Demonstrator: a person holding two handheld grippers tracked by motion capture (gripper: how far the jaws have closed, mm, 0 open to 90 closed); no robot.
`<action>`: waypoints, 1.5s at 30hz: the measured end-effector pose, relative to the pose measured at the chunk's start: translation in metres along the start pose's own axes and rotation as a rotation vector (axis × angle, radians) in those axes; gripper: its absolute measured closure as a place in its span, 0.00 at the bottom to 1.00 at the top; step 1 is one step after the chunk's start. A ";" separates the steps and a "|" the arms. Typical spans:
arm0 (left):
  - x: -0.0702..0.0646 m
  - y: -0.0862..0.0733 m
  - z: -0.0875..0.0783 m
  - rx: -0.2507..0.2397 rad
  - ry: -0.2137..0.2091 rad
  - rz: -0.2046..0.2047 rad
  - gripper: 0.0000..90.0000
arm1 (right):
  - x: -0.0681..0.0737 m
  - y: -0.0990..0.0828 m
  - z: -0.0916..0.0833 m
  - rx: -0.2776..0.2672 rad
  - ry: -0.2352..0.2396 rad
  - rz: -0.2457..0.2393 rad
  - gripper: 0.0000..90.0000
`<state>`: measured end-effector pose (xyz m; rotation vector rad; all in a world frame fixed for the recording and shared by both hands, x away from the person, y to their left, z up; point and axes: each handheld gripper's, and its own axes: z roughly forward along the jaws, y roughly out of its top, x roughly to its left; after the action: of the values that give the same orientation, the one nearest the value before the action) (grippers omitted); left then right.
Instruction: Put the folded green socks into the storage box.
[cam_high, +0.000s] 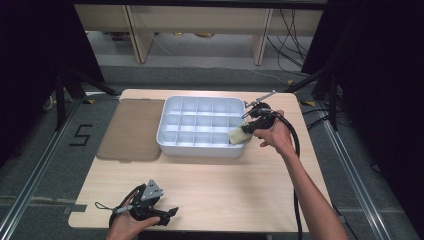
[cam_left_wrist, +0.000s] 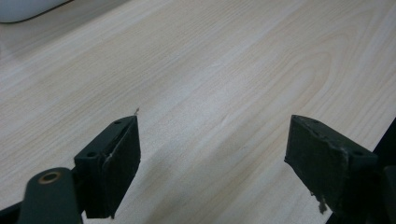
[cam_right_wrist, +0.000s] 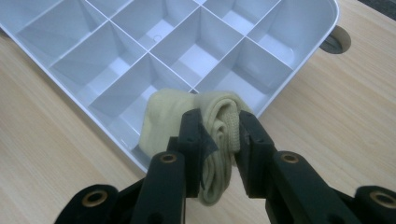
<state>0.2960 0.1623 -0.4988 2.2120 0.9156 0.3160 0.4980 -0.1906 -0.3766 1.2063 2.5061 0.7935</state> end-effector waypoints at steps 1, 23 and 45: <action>0.000 0.000 0.000 -0.003 0.007 -0.003 0.19 | 0.001 0.001 0.002 0.012 -0.010 0.005 0.82; 0.000 -0.001 -0.001 0.007 0.003 -0.004 0.19 | 0.007 0.002 0.030 0.105 -0.062 -0.078 0.83; 0.000 -0.001 -0.001 0.017 -0.002 0.005 0.20 | 0.012 0.003 0.044 0.170 -0.083 -0.130 0.83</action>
<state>0.2950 0.1631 -0.4986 2.2298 0.9153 0.3089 0.5120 -0.1632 -0.4107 1.0885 2.5938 0.4975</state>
